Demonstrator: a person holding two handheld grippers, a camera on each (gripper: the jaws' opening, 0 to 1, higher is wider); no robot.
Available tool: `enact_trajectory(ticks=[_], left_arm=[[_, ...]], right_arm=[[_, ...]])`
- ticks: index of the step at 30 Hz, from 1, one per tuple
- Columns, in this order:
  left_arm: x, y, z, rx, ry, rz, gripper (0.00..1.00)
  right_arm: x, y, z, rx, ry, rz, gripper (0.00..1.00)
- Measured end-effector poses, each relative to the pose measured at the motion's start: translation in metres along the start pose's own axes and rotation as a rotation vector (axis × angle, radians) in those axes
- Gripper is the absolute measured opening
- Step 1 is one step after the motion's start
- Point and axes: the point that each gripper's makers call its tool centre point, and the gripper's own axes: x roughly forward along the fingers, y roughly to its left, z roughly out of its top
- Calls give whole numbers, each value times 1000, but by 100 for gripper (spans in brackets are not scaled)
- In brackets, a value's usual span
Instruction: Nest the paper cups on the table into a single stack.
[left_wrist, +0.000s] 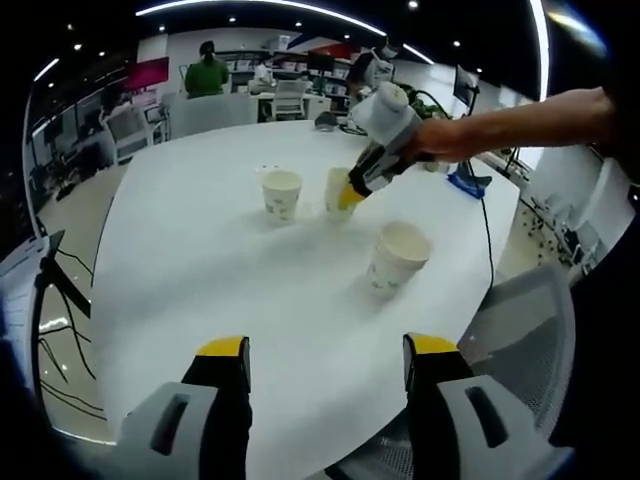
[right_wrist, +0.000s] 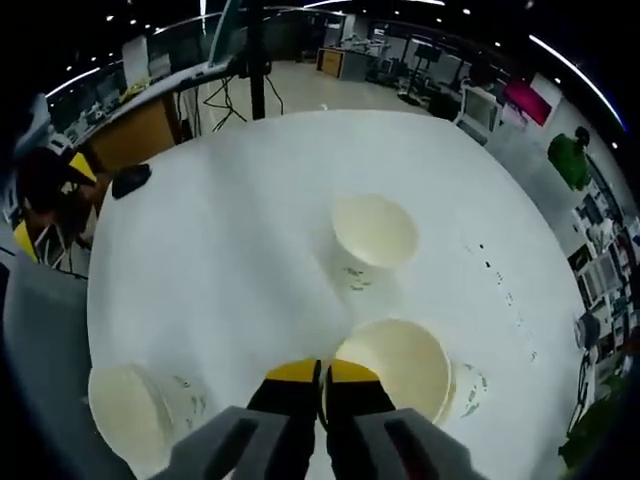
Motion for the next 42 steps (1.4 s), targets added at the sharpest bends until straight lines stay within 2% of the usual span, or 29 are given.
enact_trajectory(ticks=[5,11,24,27,32,38,42], left_arm=[[0,-3,2,11,4,-6,60],[1,-4,5,19,1,-12,60],[13,-7,3,32,2,-36,60],[14,-7,3,33,3,-37,60],[16,-8,5,33,-2,-39,60],[16,-9,4,37,-2,-41,61],[16,-8,2,38,1,-39,61]], right_arm=[[-13,4,4,-8,-17,-6,0],[-19,4,7,-47,-26,-8,0],[-56,32,12,-129,-48,6,0],[-56,32,8,-165,-41,5,0],[-64,47,9,-195,-51,16,0],[-86,63,11,-209,-72,24,0],[-90,73,10,-226,-80,40,0]])
